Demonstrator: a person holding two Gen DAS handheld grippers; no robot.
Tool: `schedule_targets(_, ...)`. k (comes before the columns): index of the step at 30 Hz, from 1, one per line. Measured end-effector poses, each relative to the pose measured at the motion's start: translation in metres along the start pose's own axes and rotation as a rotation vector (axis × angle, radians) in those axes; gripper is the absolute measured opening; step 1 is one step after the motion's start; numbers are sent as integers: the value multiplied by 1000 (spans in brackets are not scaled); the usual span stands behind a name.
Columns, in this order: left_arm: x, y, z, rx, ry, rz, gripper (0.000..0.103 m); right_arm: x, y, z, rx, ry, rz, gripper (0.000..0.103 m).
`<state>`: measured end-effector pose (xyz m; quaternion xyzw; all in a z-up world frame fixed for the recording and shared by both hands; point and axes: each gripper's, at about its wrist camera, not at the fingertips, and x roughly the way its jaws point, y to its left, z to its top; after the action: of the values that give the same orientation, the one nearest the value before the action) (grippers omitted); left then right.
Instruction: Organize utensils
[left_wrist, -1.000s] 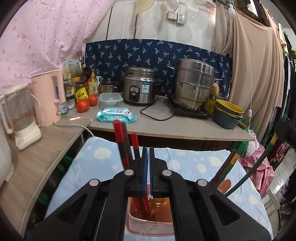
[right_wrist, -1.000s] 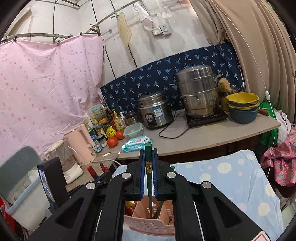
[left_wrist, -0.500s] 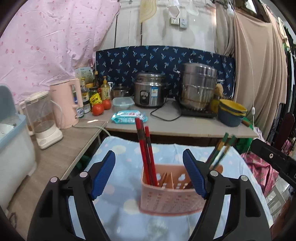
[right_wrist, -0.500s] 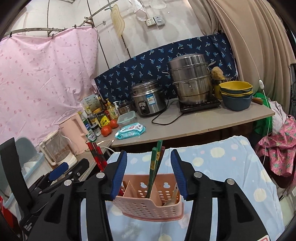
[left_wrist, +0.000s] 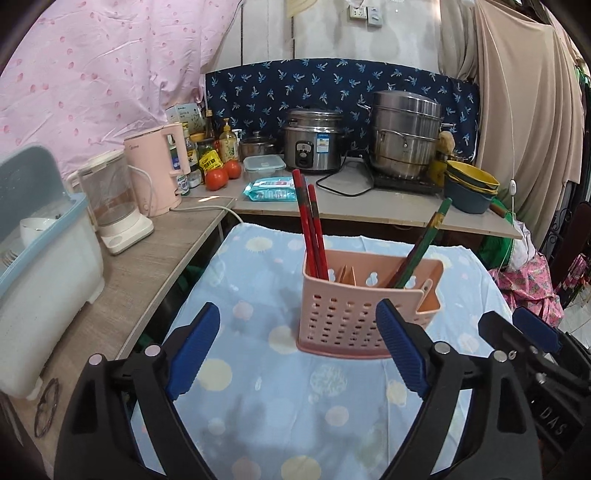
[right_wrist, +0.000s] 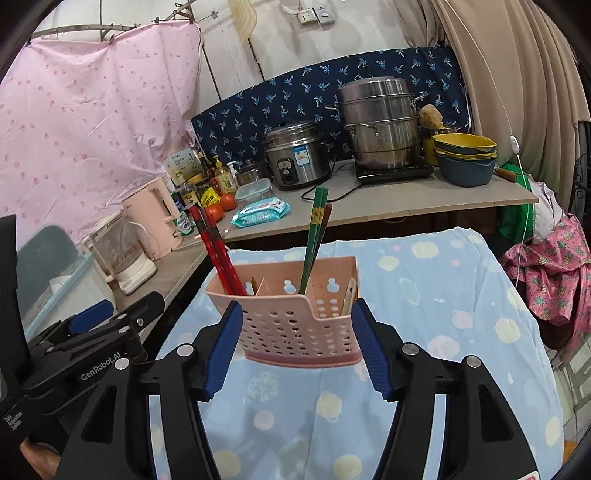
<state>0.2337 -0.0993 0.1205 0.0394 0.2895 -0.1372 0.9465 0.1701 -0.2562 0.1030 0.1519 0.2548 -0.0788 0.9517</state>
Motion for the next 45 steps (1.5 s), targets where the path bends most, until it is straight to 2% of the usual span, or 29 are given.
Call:
schedule_targets(10, -10, 2, -24, -1, 59, 8, 87, -15, 14, -26, -72, 42, -47, 61)
schedule_targets(16, -12, 1, -39, 5, 86, 17, 90, -16, 13, -40, -63, 87, -46, 62)
schedule_targets(24, -10, 2, -52, 9, 123, 31, 92, -19, 8, -52, -44, 117, -75, 72)
schedule_targets(29, -7, 3, -61, 12, 148, 29, 95, -20, 6, -58, -57, 120, -116, 84)
schedule_targets(37, 0, 8, -74, 15, 179, 61, 96, -17, -1, -65, -61, 121, -167, 87)
schedule_targets(40, 1, 12, -75, 12, 183, 68, 96, -14, -3, -66, -61, 131, -166, 96)
schedule_targets(45, 5, 11, -77, 21, 186, 75, 96, -10, -4, -68, -80, 129, -193, 96)
